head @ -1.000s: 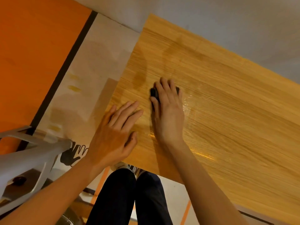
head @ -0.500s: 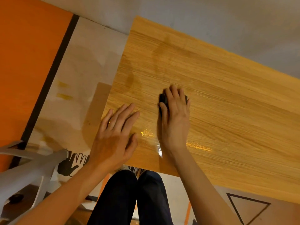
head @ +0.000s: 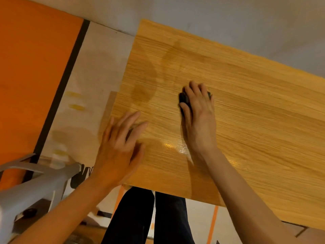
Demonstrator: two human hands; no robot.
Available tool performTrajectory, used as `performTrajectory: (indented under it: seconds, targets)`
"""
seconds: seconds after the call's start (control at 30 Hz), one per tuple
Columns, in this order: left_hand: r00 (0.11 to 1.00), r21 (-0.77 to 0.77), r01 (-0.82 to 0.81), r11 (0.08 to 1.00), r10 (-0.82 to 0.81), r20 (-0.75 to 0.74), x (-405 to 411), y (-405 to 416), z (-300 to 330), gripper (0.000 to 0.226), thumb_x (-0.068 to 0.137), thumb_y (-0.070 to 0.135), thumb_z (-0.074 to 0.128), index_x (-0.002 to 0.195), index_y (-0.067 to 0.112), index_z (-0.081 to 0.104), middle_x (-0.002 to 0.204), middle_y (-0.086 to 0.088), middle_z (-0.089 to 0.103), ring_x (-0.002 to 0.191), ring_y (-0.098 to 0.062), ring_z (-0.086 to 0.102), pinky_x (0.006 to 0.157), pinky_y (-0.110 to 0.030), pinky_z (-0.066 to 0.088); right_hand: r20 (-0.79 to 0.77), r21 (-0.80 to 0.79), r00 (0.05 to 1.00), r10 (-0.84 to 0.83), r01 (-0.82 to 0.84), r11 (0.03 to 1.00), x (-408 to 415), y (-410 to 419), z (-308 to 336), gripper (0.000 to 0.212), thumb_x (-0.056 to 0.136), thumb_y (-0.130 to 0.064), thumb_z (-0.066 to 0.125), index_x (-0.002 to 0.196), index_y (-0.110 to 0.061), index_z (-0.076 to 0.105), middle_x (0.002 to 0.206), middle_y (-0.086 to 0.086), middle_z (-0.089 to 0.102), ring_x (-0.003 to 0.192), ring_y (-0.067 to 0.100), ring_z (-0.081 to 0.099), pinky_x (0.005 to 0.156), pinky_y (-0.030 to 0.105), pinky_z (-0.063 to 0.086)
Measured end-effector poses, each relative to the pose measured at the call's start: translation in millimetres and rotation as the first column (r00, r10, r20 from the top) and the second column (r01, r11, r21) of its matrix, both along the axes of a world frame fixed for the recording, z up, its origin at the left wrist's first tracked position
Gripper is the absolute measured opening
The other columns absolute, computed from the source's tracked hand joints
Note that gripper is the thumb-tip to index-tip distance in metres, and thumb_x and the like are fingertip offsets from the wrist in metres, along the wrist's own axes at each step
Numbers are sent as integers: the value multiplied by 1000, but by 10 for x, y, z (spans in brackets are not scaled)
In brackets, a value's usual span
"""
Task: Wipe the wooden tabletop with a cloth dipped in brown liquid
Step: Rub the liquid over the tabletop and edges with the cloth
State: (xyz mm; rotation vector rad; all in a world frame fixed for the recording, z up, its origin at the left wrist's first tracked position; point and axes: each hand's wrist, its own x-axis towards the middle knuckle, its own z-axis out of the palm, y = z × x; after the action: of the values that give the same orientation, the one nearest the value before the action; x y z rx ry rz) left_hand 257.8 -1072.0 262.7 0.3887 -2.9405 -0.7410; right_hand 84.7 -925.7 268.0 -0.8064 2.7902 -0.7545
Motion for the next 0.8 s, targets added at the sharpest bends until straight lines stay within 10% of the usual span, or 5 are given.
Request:
performTrajectory:
  seconds: [0.4, 0.67, 0.8]
  targets:
    - [992, -23, -115, 993, 114, -46, -1100, -325, -92, 47, 102, 12, 41, 148, 2, 42, 157, -16, 37, 148, -32, 33, 123, -48, 26, 2, 68, 961, 275, -274, 959, 465, 97, 31, 44, 101, -27, 50, 144, -15, 45, 156, 1, 34, 149, 17, 17, 122, 40, 10]
    - [990, -45, -141, 989, 140, -22, -1099, -318, -53, 45, 103, 17, 42, 146, 5, 46, 156, -12, 39, 146, -27, 37, 118, -32, 32, 3, -40, 1000, -28, 28, 999, -81, -474, -61, 44, 100, -21, 49, 143, -13, 45, 155, 5, 35, 148, 21, 19, 122, 41, 4]
    - [990, -39, -140, 989, 140, -13, -1102, -335, -48, 46, 102, 19, 42, 146, 6, 47, 156, -11, 39, 145, -28, 38, 115, -36, 35, 18, 53, 989, 148, -149, 987, 454, -36, 56, 51, 98, -22, 55, 147, -16, 40, 159, 0, 27, 150, 18, 12, 123, 42, 3]
